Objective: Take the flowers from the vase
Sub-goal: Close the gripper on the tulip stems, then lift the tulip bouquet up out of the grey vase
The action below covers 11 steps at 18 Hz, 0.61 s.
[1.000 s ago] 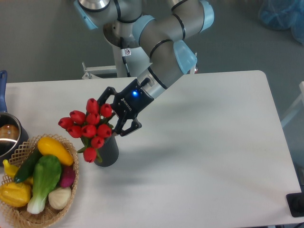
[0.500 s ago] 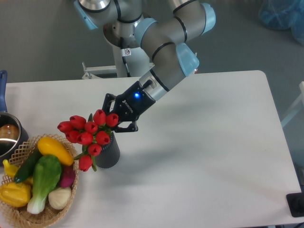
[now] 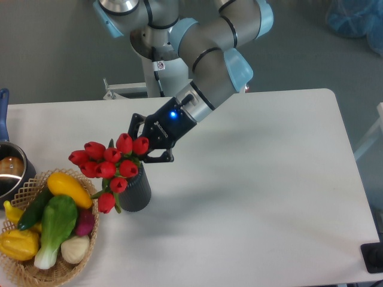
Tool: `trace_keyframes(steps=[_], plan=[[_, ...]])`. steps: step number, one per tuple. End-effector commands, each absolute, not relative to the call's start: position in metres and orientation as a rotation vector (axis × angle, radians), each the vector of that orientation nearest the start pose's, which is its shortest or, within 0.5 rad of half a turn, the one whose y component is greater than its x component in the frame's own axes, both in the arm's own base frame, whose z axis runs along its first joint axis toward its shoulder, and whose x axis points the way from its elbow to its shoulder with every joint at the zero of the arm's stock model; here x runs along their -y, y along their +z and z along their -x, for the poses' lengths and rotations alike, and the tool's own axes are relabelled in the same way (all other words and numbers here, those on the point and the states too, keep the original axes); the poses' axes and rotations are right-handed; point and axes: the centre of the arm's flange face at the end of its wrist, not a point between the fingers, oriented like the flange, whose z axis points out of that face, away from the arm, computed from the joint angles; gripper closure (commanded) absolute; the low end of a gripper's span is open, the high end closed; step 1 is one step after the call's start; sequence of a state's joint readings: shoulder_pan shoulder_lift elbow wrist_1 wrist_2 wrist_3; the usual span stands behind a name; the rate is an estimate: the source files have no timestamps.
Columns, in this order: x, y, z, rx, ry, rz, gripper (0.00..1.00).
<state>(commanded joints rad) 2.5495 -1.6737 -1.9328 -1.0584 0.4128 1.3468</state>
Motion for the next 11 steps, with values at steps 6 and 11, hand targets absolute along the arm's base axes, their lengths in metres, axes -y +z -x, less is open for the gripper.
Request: trace_keyframes(steps=[6, 11], plan=[[-0.454, 0.399, 0.282, -0.386, -0.474, 1.920, 1.00], [-0.446, 0.421, 0.289, -0.349, -0.460, 1.864, 1.00]])
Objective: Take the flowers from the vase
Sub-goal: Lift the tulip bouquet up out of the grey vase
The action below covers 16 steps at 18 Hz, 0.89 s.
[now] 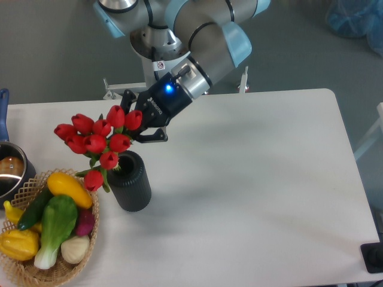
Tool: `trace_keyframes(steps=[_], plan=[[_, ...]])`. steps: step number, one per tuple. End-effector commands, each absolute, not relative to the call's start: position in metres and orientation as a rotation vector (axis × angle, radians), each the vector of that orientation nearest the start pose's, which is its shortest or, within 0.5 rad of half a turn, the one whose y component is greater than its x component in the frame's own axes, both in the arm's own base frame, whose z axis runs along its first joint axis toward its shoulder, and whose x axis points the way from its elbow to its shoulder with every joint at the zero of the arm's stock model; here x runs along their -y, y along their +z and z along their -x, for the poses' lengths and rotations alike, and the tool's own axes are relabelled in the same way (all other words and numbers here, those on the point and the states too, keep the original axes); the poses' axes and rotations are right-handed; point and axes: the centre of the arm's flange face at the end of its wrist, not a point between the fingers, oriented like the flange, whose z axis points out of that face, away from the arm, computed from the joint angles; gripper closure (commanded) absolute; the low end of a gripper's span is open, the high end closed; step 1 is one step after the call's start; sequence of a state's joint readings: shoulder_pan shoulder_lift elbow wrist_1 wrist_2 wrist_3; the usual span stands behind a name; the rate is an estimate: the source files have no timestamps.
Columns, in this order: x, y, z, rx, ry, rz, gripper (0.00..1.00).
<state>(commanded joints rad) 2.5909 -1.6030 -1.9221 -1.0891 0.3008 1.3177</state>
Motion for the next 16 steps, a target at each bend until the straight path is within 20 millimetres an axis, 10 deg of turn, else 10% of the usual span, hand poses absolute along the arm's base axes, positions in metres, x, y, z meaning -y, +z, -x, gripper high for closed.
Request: trace_keyframes(steps=[16], plan=[[-0.421, 0.480, 0.335, -0.237, -0.405, 1.773, 1.00]])
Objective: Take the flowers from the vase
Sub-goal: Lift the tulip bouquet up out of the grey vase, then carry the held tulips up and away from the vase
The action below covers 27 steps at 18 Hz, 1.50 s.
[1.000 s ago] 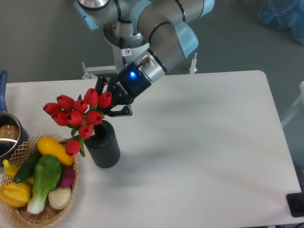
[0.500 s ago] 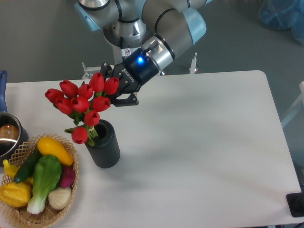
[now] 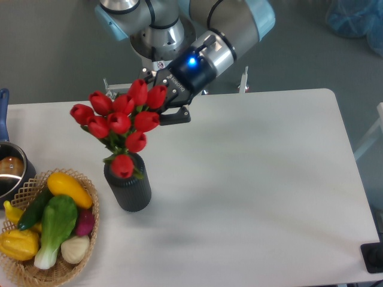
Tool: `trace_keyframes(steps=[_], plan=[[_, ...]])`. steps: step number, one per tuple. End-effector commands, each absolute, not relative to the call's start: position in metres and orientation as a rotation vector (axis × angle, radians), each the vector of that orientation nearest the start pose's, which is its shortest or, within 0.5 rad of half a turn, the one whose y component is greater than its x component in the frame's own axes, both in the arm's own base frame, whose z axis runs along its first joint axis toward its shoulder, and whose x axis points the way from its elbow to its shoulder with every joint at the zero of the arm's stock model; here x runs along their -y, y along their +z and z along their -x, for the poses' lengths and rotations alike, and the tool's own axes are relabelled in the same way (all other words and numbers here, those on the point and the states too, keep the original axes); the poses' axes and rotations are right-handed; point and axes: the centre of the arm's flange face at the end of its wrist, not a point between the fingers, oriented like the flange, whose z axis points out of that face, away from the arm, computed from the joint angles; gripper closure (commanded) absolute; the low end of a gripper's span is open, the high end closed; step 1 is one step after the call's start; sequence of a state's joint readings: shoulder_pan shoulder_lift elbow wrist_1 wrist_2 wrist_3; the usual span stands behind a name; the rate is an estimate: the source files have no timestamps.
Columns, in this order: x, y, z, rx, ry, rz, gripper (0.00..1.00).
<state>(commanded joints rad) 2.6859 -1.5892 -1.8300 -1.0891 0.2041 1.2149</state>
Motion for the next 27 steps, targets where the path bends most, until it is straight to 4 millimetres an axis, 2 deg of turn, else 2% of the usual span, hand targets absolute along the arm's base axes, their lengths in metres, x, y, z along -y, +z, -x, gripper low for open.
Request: trace_keyframes(steps=[6, 11, 15, 18, 21, 27], plan=[[-0.408, 0.486, 0.353, -0.173, -0.429, 1.699, 1.00], [-0.397, 0.486, 0.367, -0.141, -0.407, 1.708, 1.00], [-0.379, 0.482, 0.387, -0.102, -0.356, 1.735, 1.00], [-0.368, 0.490, 0.406, -0.093, -0.306, 1.741, 1.00], [-0.369, 0.494, 0.424, -0.104, -0.202, 1.901, 1.00], [-0.361, 0.489, 0.435, -0.118, -0.078, 2.077, 1.00]])
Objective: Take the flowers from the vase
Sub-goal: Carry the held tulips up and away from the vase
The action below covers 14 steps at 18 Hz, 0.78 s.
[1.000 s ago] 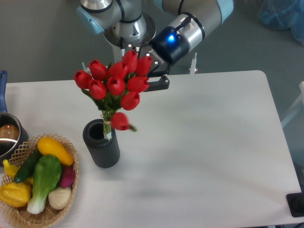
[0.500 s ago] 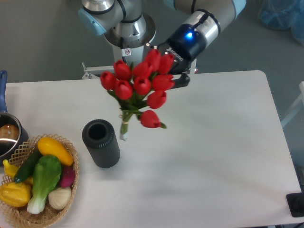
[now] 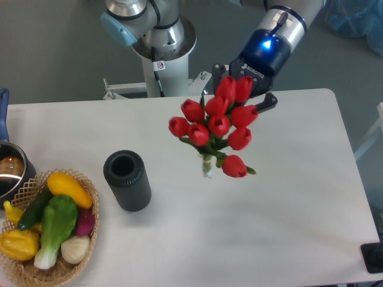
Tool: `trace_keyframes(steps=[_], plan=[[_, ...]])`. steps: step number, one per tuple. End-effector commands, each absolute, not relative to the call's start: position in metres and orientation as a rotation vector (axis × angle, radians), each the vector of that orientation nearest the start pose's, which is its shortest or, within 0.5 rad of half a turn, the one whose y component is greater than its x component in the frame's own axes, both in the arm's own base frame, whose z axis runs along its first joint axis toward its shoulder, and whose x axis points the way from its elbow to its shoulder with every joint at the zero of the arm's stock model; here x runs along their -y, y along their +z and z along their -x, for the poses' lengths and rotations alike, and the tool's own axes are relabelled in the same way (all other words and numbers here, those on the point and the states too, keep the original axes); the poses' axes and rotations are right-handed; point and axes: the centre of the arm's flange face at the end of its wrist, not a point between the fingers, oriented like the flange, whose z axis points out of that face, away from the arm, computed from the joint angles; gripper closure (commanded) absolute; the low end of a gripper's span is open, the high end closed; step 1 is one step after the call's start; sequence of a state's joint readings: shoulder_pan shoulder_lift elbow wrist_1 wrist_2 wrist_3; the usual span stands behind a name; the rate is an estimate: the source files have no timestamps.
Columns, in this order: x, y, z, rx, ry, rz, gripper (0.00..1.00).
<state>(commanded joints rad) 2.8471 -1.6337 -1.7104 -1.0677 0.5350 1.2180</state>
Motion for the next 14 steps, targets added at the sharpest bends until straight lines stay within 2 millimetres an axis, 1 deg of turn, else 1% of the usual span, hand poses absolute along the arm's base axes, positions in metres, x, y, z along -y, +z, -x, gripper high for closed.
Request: trace_keyframes(steps=[3, 4, 6, 7, 12, 13, 14], plan=[[-0.358, 0.489, 0.441, -0.115, -0.032, 2.149, 1.00], [-0.357, 0.486, 0.444, -0.112, -0.022, 2.176, 1.00], [-0.355, 0.488, 0.452, -0.128, 0.032, 2.248, 1.00], [-0.355, 0.485, 0.453, -0.124, 0.038, 2.290, 1.00], [-0.355, 0.480, 0.452, -0.191, 0.141, 2.529, 1.00], [-0.358, 0.481, 0.449, -0.207, 0.165, 2.566, 1.00], [-0.365, 0.484, 0.445, -0.233, 0.181, 2.585, 1.00]])
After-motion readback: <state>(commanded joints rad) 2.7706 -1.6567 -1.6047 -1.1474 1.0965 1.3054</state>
